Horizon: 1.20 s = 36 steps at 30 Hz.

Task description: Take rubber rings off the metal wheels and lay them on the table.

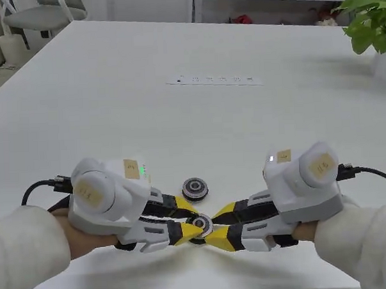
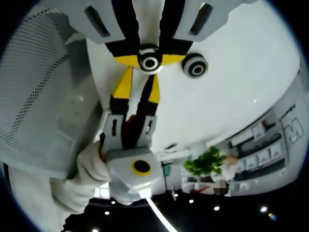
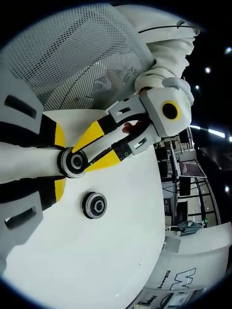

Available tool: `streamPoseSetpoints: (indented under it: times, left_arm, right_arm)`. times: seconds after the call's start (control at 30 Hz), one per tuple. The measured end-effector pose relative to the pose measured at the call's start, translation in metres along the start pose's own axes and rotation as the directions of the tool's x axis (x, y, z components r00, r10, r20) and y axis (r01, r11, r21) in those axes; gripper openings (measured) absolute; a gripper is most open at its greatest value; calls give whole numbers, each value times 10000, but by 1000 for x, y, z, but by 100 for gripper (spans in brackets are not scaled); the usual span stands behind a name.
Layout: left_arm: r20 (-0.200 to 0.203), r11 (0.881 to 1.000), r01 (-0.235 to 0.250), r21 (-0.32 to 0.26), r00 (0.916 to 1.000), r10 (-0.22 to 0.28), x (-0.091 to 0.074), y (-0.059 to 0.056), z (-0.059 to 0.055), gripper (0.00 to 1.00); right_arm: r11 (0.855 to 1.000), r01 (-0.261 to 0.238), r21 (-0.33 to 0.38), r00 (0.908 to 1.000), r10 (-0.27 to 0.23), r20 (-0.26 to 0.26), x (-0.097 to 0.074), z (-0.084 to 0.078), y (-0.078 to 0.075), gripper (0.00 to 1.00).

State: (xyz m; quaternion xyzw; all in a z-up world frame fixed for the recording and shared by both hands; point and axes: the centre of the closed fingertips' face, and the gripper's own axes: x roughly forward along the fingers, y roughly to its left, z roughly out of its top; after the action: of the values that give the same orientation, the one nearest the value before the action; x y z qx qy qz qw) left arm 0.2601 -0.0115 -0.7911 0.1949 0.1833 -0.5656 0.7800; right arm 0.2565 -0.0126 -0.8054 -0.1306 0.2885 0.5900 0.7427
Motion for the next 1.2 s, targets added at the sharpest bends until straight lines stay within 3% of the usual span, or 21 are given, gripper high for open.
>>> streamPoseSetpoints:
  times: [0.37, 0.77, 1.2]
  left_arm:
    - [188, 9997, -127, -202, 9997, 130, 2, 2, 0, 15]
    - [204, 9992, -242, -307, 9995, 248, 2, 2, 0, 14]
    - [273, 9993, -310, -204, 9991, 316, 2, 3, 0, 14]
  right_arm:
    - [9997, 234, 84, 9997, -235, 47, 1, -1, -4, 17]
    - [9974, 483, -543, 9980, -504, -386, -2, -6, -8, 4]
    - [9946, 990, -309, 9912, -1013, -848, -2, -6, -14, 0]
